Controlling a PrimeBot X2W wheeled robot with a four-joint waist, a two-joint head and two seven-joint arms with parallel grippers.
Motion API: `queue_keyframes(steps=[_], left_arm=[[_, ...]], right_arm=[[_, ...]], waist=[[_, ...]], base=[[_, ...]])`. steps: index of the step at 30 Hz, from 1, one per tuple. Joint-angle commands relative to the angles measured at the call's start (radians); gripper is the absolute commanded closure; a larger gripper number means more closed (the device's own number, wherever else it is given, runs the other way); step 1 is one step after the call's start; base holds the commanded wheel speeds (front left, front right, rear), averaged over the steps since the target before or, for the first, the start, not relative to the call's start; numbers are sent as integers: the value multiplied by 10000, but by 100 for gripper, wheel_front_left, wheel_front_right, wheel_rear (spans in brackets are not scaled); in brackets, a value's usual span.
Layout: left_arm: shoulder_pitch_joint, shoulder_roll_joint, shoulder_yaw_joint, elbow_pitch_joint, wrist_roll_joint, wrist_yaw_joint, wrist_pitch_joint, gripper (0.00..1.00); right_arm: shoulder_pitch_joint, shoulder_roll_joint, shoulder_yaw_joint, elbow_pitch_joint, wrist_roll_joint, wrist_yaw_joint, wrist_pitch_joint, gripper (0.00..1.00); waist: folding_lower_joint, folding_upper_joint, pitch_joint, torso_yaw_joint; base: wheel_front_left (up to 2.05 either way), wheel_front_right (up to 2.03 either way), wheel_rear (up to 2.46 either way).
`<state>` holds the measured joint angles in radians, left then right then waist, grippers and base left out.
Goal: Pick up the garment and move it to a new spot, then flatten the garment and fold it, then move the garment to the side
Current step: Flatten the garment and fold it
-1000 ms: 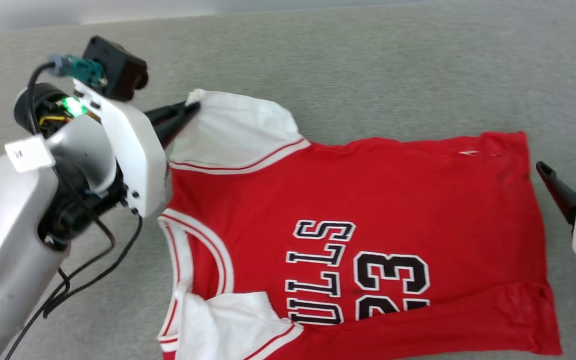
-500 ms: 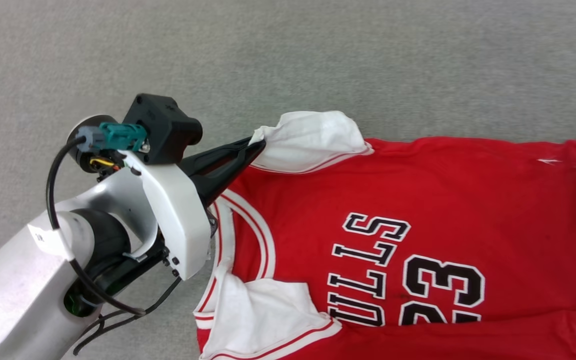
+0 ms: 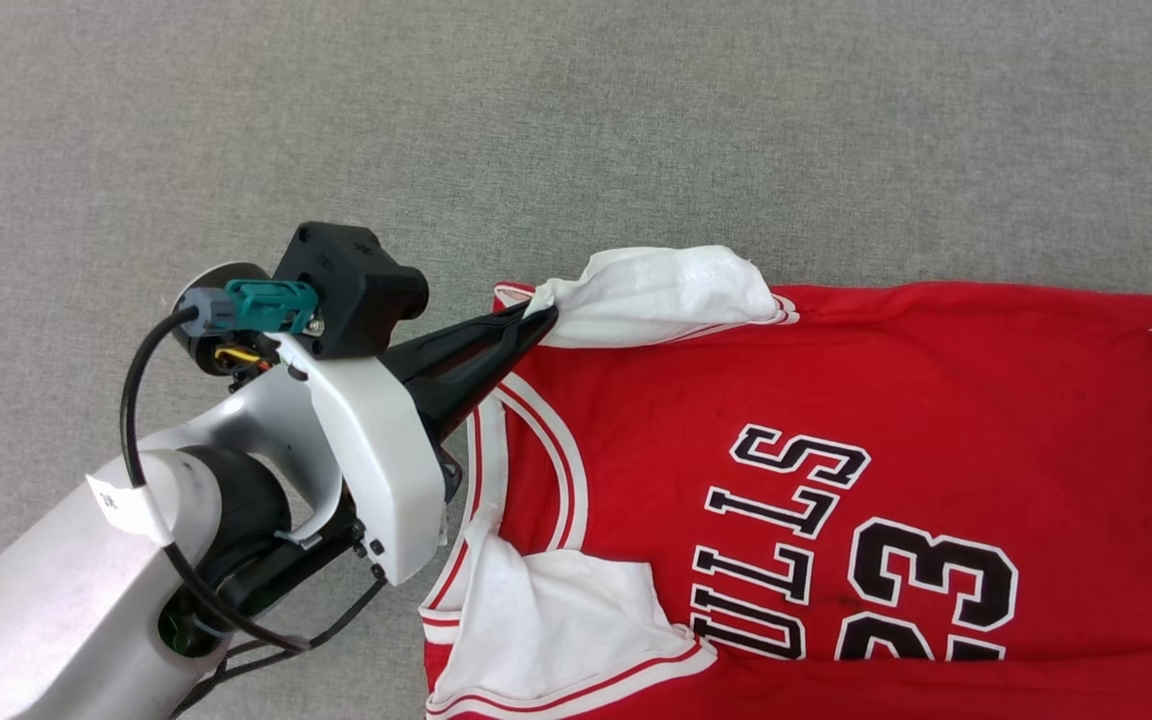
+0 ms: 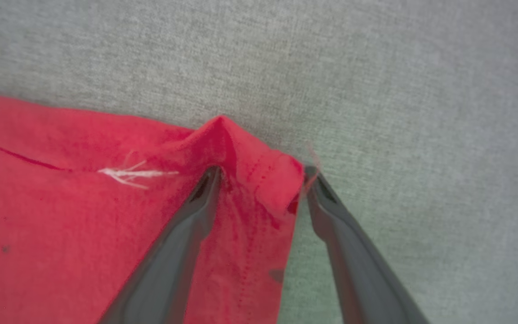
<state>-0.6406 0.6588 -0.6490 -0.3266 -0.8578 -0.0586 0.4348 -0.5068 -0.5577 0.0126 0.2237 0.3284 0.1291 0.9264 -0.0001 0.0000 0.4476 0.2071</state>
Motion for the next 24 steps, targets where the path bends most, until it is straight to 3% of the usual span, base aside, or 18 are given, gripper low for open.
queue_keyframes(steps=[1,14,24], left_arm=[[95,13,-18,77,48,-18,-74,100],[1030,119,359,780,-328,430,-757,100],[2745,564,650,408,-709,1134,-1311,100]], right_arm=[[496,288,349,445,97,27,16,100],[278,525,-242,292,614,13,-1606,100],[1830,799,-736,-673,1438,13,-2018,100]], waist=[[1,0,-33,20],[1,0,-1352,-461],[1,0,-2409,-698]], base=[[0,0,0],[0,0,0],[0,0,0]])
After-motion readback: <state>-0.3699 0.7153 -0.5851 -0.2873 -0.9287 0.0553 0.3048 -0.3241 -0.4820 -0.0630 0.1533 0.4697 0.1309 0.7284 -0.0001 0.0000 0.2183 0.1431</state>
